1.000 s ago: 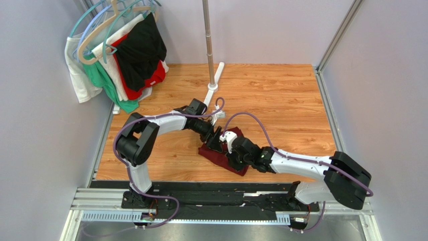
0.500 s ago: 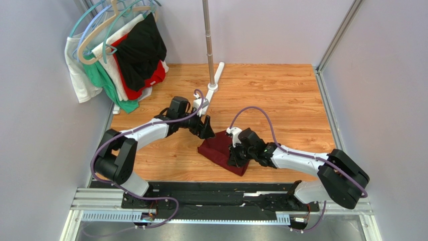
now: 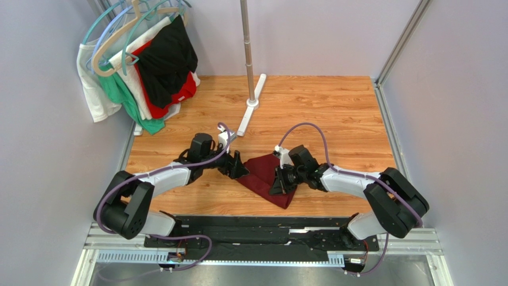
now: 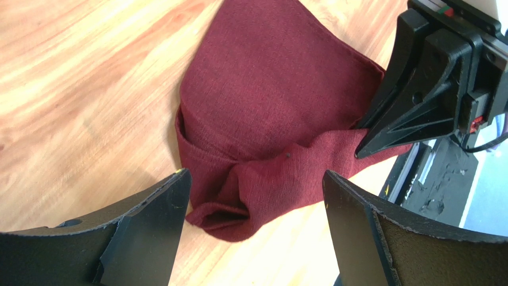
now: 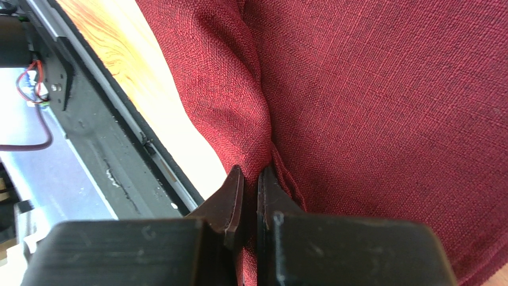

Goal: Fold the napkin, place the utensils inside, and roll it up
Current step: Roll the napkin at the center of the board.

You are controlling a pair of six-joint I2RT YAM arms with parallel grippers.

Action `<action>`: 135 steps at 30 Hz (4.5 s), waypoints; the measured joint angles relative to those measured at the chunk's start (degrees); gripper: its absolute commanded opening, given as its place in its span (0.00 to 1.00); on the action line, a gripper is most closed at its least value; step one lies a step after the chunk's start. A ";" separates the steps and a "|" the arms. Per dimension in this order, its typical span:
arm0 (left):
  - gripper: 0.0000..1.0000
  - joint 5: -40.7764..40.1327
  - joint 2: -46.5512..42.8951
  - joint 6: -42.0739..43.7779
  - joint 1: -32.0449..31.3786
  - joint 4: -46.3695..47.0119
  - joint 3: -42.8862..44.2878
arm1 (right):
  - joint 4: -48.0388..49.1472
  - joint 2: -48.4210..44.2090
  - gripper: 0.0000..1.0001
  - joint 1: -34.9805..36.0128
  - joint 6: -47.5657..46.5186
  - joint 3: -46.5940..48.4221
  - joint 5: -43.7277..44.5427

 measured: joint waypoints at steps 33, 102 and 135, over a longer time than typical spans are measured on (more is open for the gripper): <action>0.32 2.45 1.62 -8.68 1.77 14.23 -8.96 | 0.42 3.69 0.00 -3.39 2.25 1.11 -5.90; 0.23 -0.15 18.36 1.31 -1.68 -12.59 14.97 | -24.94 -8.63 0.70 27.34 2.95 19.34 32.83; 0.23 0.72 19.15 2.62 -1.70 -13.92 16.13 | -12.22 10.93 0.65 28.96 -14.99 16.17 51.47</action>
